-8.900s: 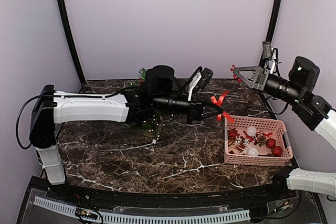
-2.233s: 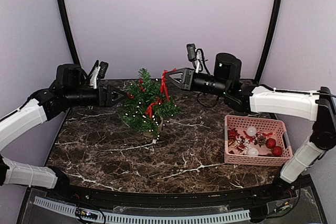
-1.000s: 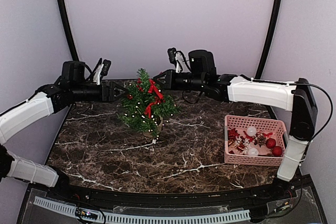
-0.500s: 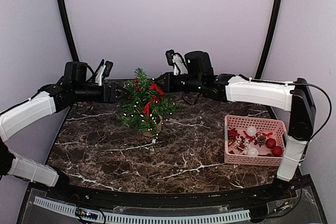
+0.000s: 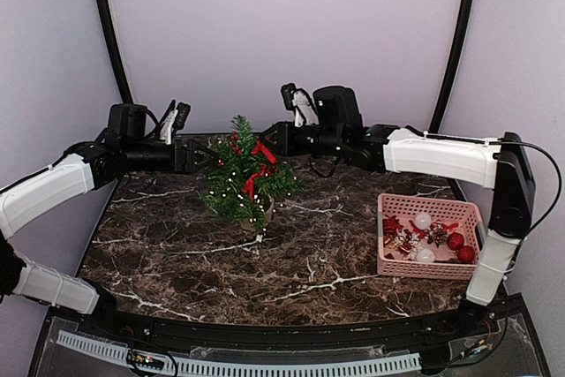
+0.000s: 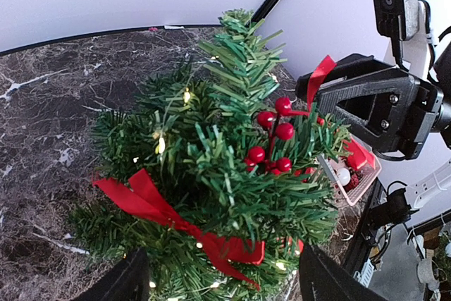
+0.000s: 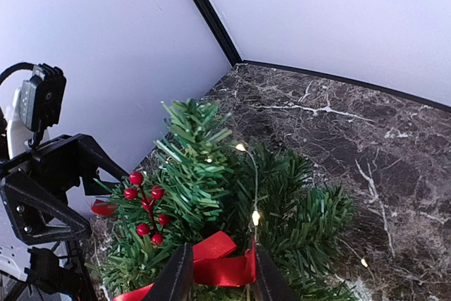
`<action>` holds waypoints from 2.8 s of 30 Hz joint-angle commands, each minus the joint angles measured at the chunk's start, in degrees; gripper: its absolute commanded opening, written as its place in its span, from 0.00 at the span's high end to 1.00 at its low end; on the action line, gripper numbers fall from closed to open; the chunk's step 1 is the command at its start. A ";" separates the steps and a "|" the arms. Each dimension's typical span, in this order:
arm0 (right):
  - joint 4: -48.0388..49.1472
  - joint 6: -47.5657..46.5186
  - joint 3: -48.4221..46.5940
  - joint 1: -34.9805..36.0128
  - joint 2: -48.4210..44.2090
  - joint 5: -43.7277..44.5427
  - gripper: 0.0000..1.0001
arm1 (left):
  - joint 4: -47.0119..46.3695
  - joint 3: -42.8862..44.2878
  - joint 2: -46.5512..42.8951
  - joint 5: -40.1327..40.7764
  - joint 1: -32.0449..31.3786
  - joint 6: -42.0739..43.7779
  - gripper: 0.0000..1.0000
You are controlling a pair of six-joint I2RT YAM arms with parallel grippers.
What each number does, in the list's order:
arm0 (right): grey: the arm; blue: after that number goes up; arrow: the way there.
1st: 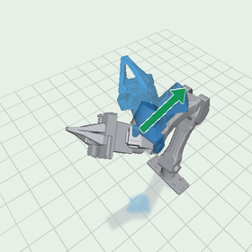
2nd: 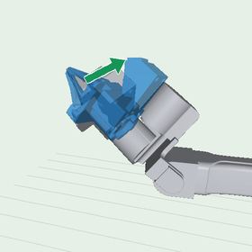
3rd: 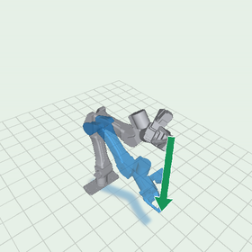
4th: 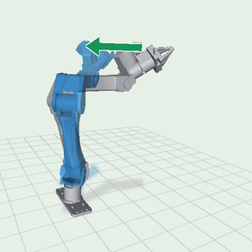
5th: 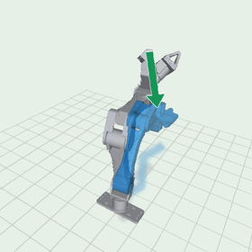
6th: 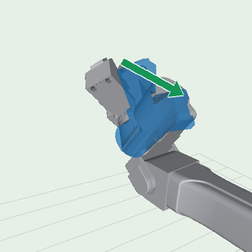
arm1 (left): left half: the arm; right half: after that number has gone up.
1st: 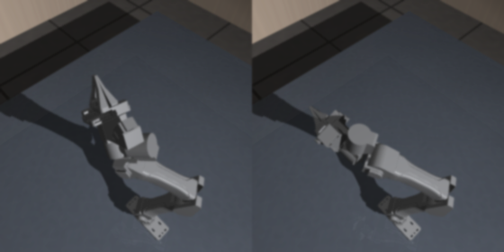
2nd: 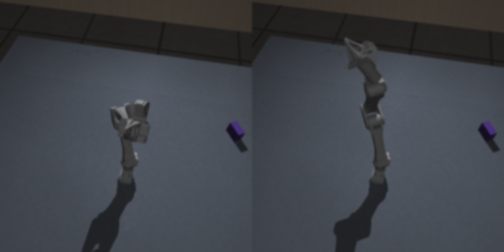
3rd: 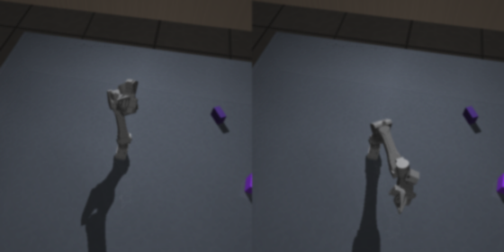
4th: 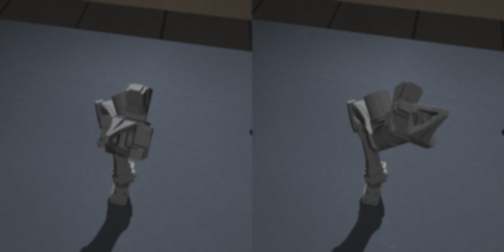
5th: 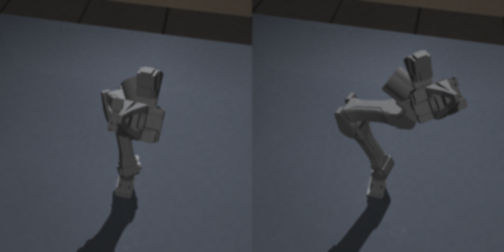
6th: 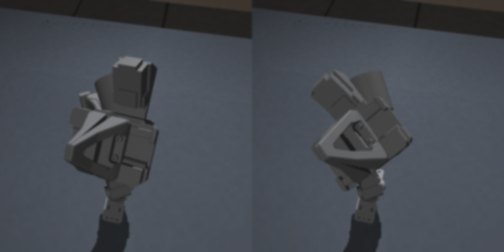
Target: Decorate the small christmas tree
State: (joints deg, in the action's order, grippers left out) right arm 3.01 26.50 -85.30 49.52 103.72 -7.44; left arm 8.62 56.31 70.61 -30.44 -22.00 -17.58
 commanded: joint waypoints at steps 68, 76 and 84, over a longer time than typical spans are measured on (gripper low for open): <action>42.22 -13.06 71.00 -51.73 -46.07 20.58 0.01 | -60.03 -37.84 5.54 20.93 35.97 8.24 0.08; 49.79 -17.18 77.64 -51.79 -48.93 23.81 0.01 | -65.06 -41.76 3.79 22.46 35.90 9.69 0.06; 53.70 -17.29 77.92 -51.74 -44.57 21.37 0.01 | -66.48 -42.33 3.71 21.77 35.89 10.49 0.05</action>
State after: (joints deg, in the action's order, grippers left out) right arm 51.27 10.11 -7.57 -2.04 57.80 14.57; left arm -54.54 14.81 75.18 -8.97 13.67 -8.27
